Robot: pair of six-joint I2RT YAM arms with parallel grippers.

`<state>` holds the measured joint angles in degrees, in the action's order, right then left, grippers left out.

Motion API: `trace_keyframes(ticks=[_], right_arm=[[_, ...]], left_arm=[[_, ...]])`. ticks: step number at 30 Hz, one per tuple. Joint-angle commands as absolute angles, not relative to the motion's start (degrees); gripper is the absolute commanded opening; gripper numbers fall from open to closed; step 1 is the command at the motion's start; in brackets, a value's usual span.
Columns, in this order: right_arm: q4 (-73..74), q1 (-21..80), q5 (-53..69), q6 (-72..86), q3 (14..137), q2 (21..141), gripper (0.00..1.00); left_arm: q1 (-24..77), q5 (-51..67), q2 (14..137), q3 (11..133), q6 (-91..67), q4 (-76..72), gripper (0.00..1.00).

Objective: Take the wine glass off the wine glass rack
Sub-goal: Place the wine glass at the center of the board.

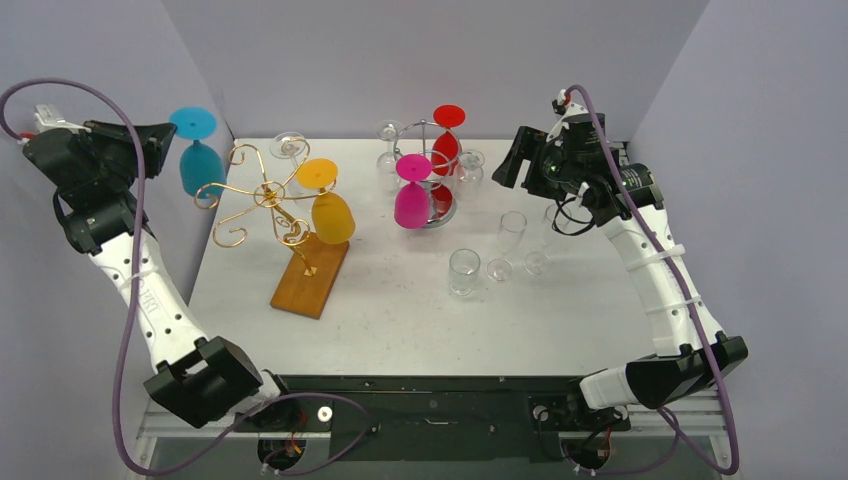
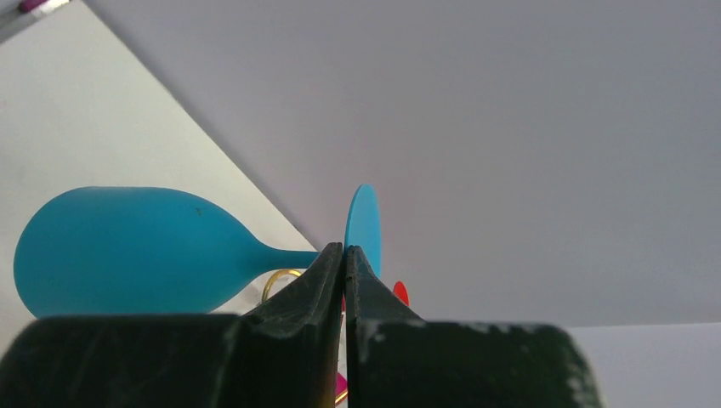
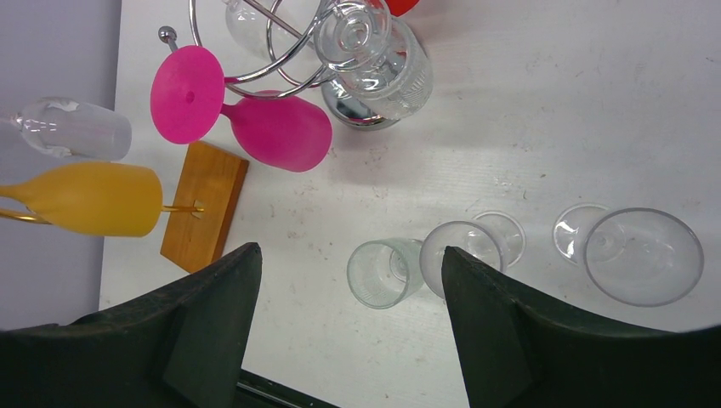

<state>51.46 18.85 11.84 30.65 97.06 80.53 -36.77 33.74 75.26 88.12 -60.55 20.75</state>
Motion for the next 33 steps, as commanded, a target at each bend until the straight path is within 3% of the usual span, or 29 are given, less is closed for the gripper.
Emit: trace_keyframes(ticks=[1,20,25,33], right_arm=[[50.67,19.34,10.47,29.98,98.7,81.77,0.73],[47.23,18.43,7.14,31.02,100.16,78.25,0.73],[41.64,18.21,7.41,32.76,97.51,75.33,0.75],[28.96,18.19,11.71,36.84,94.45,72.11,0.78]], left_arm=[[-35.53,30.17,79.45,96.86,-57.71,18.79,0.0],[-14.11,29.91,95.4,127.55,-55.61,9.94,0.0],[-5.83,29.64,96.3,128.95,-59.72,7.36,0.0],[5.63,28.45,93.36,119.63,-71.68,-4.53,0.0]])
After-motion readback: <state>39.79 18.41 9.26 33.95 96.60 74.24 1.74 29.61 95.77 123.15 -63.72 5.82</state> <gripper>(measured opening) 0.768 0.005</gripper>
